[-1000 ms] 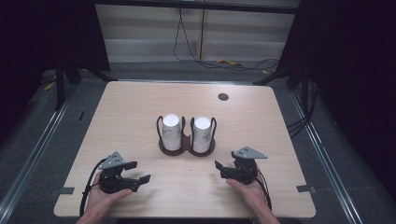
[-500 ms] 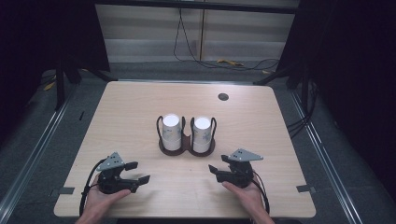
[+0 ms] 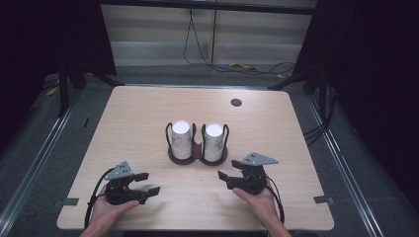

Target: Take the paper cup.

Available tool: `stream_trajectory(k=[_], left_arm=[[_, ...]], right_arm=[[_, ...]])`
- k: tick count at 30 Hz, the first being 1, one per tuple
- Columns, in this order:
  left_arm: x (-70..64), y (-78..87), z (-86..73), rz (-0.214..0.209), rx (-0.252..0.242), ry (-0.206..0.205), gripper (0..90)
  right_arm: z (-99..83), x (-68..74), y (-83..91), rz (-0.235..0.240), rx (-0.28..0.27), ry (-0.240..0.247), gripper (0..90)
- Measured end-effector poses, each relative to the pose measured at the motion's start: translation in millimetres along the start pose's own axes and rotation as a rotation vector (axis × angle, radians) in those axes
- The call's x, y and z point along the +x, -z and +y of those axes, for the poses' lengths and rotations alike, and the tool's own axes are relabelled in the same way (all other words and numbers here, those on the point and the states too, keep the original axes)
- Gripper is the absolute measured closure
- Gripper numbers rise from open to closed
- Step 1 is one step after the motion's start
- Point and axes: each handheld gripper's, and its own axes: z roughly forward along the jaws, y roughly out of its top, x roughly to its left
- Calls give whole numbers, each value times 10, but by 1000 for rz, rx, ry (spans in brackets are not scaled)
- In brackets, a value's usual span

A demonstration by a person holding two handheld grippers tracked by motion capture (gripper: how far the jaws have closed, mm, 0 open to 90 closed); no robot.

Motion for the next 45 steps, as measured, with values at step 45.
stream_trajectory(k=[45], left_arm=[[4,27,31,22,9,-14,229]], right_arm=[[1031,299,-345,225,1,194,419]])
